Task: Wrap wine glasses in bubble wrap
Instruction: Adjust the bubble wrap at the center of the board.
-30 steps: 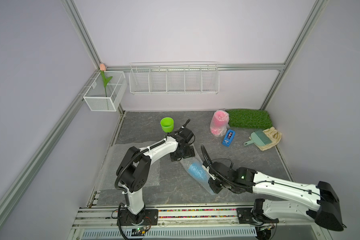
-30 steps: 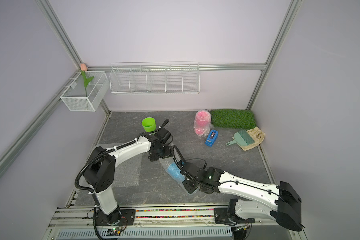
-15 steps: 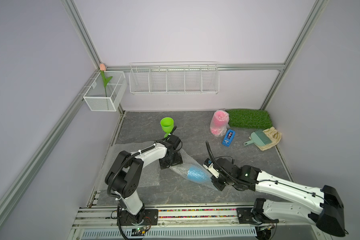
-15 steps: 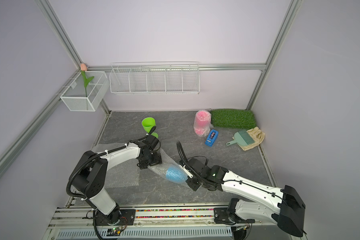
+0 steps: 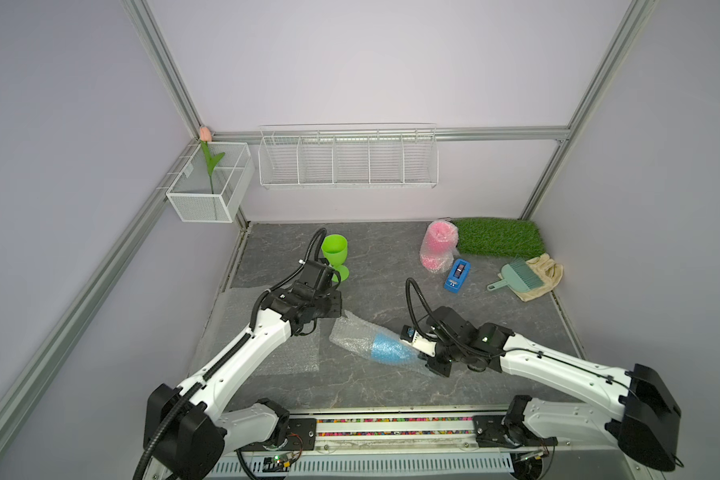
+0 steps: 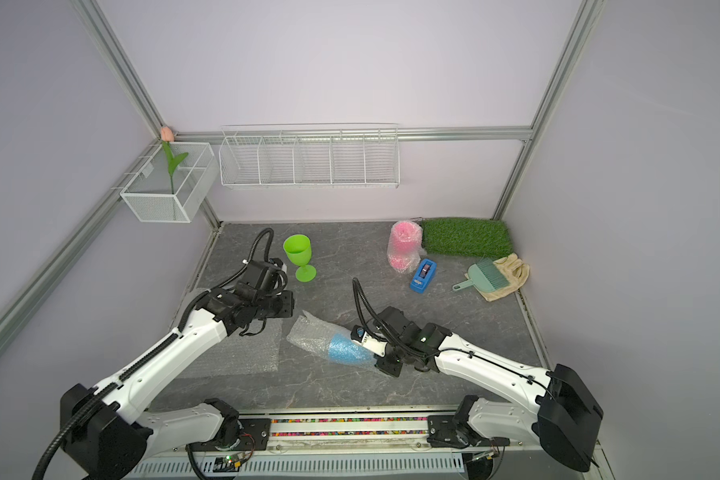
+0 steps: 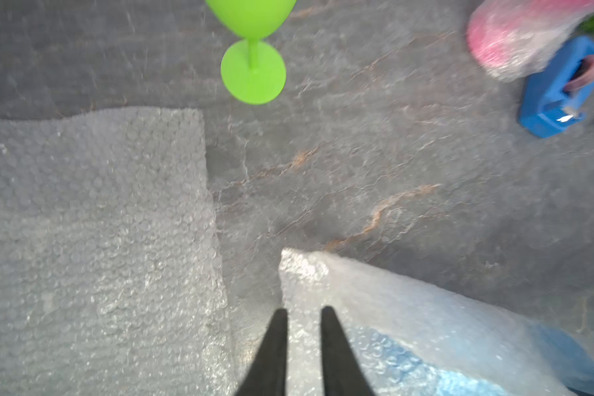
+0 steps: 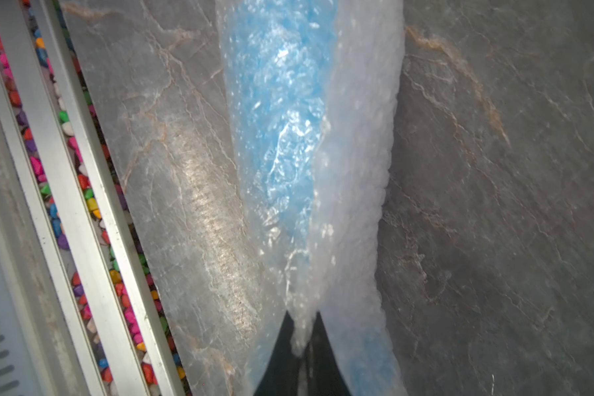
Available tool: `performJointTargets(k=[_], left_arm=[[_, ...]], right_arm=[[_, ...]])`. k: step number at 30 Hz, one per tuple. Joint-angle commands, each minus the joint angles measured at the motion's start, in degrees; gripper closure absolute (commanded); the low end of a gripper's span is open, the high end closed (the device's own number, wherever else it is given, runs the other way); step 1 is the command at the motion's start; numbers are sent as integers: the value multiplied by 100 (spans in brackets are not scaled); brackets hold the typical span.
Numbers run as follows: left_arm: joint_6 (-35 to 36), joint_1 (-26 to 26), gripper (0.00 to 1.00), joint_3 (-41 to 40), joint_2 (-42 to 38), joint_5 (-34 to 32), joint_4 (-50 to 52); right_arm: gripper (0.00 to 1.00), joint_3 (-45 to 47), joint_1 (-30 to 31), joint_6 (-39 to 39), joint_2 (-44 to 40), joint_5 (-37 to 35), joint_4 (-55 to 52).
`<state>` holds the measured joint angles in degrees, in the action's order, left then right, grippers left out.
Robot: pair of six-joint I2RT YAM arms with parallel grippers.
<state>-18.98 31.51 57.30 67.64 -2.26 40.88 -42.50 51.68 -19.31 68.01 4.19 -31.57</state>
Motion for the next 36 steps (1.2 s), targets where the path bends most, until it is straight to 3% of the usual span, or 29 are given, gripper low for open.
performJointTargets(k=[1,6,10,16,19,25,36], left_arm=[[1200,-34,81,-131,-209,679,-388],[3245,-11,70,-245,-483,2333,-472],[4494,35,56,-511,-732,3091,-366],[6031,102,37,-350,-217,3327,764],[6398,429,31,-274,125,3017,908],[6709,584,18,-287,480,3259,877],[6951,916,26,-825,497,2950,282]], right_arm=[[93,-137,-130,-998,121,611,90],[93,-222,-234,-1681,384,1028,84],[93,-388,-336,-2090,593,1111,-56],[93,-604,-651,-2477,689,1237,-313],[93,-656,-753,-2574,731,1266,-413],[93,-749,-994,-2561,859,1541,-500],[93,-1119,-1425,-2504,1157,2265,-775]])
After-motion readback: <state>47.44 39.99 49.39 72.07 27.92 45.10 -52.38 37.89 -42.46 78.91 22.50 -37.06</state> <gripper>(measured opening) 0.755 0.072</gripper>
